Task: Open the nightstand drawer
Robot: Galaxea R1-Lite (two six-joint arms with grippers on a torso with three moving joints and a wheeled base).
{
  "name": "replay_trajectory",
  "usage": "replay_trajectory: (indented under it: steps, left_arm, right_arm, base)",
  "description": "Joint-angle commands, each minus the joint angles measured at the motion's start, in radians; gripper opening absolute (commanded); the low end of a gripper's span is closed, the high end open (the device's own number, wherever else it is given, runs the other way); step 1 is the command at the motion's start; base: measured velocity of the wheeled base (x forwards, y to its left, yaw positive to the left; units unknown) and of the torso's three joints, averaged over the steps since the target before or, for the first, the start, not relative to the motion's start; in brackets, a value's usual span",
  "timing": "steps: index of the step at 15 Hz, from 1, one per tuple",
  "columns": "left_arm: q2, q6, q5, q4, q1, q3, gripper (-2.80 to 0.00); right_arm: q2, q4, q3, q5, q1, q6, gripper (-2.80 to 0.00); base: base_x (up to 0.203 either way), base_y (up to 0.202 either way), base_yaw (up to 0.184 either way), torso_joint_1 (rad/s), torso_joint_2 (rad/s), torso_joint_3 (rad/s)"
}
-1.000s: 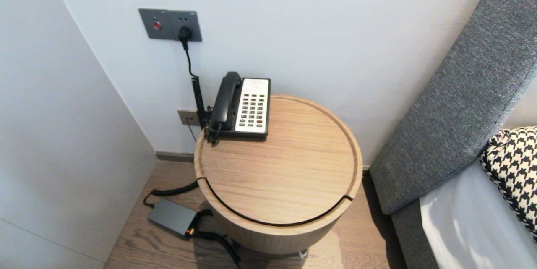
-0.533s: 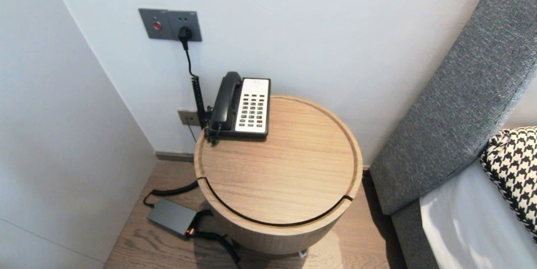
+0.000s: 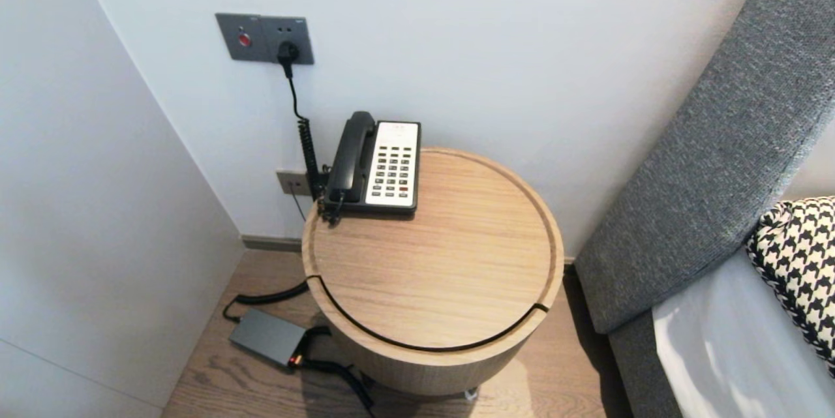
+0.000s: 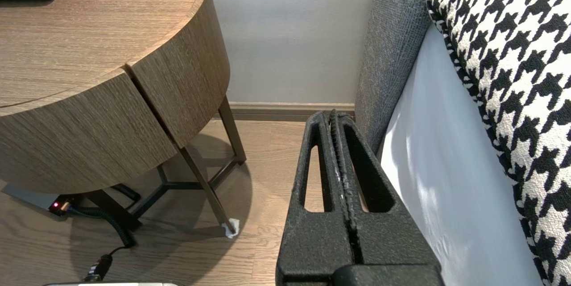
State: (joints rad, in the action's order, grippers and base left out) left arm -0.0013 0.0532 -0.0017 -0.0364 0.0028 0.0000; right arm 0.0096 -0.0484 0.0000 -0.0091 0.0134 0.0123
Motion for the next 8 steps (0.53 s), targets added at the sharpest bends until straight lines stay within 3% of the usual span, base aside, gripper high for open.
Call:
replay_trajectory:
  steps: [1, 8]
  left_arm:
    - [0.0, 0.0, 0.0, 0.0, 0.0, 0.012, -2.8]
    - [0.0, 0.0, 0.0, -0.002, 0.0, 0.012, -2.8]
  right_arm:
    - [0.0, -0.001, 0.026, 0.0, 0.0, 0.0, -2.8]
    - [0.0, -0.001, 0.026, 0.0, 0.0, 0.0, -2.8]
  base:
    - [0.0, 0.0, 0.0, 0.0, 0.0, 0.0]
    - [0.0, 0.0, 0.0, 0.0, 0.0, 0.0]
